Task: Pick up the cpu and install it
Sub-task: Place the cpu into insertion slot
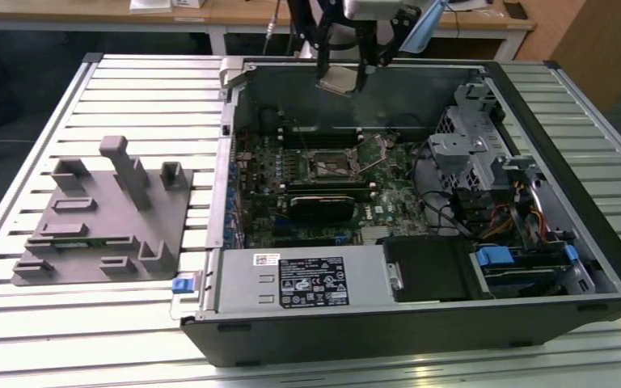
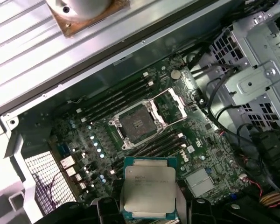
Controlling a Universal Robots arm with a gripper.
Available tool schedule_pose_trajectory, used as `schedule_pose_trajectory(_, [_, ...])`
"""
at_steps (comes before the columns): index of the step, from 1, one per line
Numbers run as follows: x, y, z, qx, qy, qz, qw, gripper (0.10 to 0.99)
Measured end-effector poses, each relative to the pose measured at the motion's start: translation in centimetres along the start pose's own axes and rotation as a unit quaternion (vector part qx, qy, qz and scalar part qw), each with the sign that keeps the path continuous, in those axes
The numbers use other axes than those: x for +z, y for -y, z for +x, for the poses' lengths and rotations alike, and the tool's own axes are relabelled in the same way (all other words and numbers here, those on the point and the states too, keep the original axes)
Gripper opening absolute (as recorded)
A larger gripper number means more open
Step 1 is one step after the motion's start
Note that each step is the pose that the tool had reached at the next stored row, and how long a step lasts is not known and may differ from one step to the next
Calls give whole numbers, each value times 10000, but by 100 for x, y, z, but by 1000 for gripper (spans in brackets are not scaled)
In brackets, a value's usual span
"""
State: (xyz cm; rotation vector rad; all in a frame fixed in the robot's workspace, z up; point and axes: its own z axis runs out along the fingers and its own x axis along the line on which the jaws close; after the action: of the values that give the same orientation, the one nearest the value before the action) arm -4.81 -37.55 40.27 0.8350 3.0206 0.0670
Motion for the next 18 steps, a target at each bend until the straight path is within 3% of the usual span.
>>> schedule_pose_trajectory(4, [9,0,0,326,14,-2,9995,529])
schedule_pose_trajectory(9, [22,0,0,719,31,-4,9974,529])
schedule_pose_trajectory(13, [31,0,1,1029,44,-5,9947,529])
schedule_pose_trajectory(18, [43,-1,2,1393,60,-7,9902,529])
